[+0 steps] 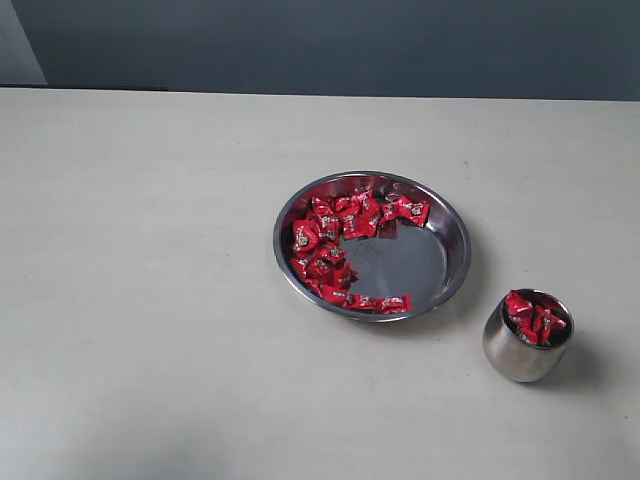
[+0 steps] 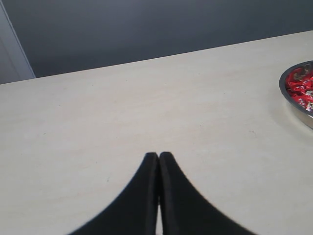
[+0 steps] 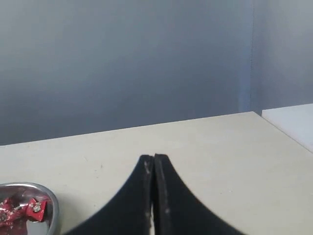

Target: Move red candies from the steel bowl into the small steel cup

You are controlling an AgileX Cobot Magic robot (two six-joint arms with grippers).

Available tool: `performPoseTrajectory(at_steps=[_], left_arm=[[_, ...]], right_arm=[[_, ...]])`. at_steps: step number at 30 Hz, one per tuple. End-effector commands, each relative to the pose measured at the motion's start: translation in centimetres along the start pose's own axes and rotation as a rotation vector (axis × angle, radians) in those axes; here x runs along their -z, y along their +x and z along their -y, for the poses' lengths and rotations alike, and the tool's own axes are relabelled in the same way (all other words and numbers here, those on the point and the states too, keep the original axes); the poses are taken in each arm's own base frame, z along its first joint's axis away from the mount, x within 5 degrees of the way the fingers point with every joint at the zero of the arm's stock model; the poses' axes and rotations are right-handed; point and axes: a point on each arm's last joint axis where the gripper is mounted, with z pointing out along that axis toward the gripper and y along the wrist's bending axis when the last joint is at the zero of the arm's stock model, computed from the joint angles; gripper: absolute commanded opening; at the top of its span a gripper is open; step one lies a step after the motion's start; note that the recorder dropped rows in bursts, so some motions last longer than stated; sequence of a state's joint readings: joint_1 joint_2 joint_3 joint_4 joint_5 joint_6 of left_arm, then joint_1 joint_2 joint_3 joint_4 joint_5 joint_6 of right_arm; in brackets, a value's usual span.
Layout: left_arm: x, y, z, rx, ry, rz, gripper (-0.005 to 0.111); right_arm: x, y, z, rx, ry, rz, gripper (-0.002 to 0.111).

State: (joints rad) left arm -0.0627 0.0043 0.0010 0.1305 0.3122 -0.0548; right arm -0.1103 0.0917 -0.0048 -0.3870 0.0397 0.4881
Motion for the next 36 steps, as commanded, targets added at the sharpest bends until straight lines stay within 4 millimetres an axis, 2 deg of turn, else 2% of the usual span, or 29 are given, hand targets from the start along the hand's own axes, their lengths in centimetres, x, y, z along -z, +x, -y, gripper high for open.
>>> performPoseTrajectory(at_steps=[1,4,16,36], left_arm=[[0.0,-0.1,0.0,0.002,0.007,0.011,0.0],[0.0,-0.1,0.0,0.002,0.007,0.011,0.0],[0.0,-0.1,0.0,0.002,0.007,0.011,0.0],[0.0,-0.1,0.0,0.002,0.007,0.011,0.0]], right_arm=[[0.5,0.8,0.5,0.018,0.049,-0.058,-0.001],[0.7,1.0,0.3,0.089,0.037,-0.061,-0.001],[0.9,2.0,0.6,0.075,0.09,-0.178,-0.001],[0.9,2.1,0.5,0.058,0.086,-0.181,-0.001]])
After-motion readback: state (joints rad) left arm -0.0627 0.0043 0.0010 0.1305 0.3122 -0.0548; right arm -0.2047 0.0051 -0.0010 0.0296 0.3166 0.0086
